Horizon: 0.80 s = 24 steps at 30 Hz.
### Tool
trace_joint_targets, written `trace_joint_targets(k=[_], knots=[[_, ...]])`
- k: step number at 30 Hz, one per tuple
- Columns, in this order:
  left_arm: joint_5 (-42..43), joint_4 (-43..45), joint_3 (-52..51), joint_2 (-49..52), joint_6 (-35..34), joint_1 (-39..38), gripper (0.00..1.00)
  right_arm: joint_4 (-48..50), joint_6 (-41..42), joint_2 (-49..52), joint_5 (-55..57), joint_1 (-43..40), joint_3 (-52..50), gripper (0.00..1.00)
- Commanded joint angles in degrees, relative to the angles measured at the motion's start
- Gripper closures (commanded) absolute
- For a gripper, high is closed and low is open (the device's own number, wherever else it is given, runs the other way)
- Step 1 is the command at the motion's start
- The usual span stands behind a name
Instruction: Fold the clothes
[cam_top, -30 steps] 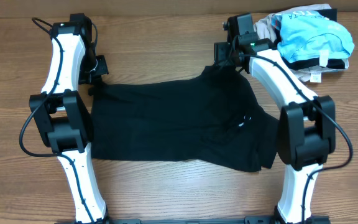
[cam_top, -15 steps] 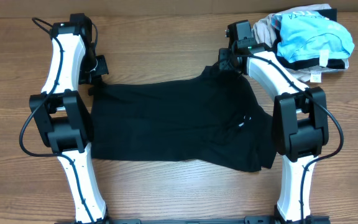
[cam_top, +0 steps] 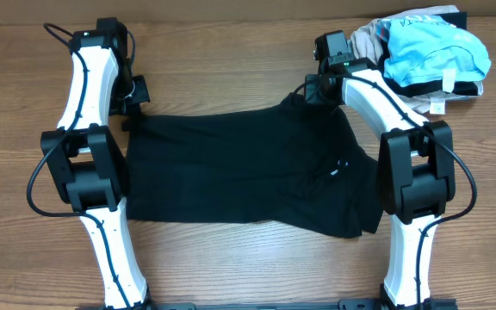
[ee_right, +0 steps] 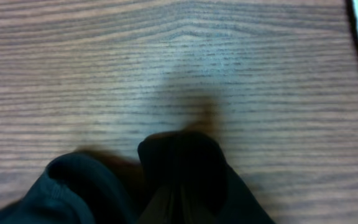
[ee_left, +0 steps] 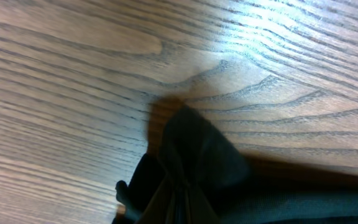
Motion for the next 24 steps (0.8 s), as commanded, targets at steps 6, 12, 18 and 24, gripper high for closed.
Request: trace_joint_targets(k=[6,12,18,24], knots=[[-1.55,-4.87,9.90,0.52,1.33,-0.09,0.96,-12.92,1.86,-8.66,0.42,-0.35,11.28,0.96],[-1.53,-9.79,14.51,0.52,1.36,-0.09,0.96,-25.07,4.81,-13.49,-1.84,-0.92,13.03,0.96],[-1.55,-14.19,14.75,0.52,1.36,-0.09,0.96,-36.28,5.64,-15.87,-3.89,-1.01,13.03,0.96],[-1.57,-18.27,14.71,0.55,1.40,-0.11,0.96,-45.66,5.68,-16.87,-3.87,-0.90,13.00,0.96]])
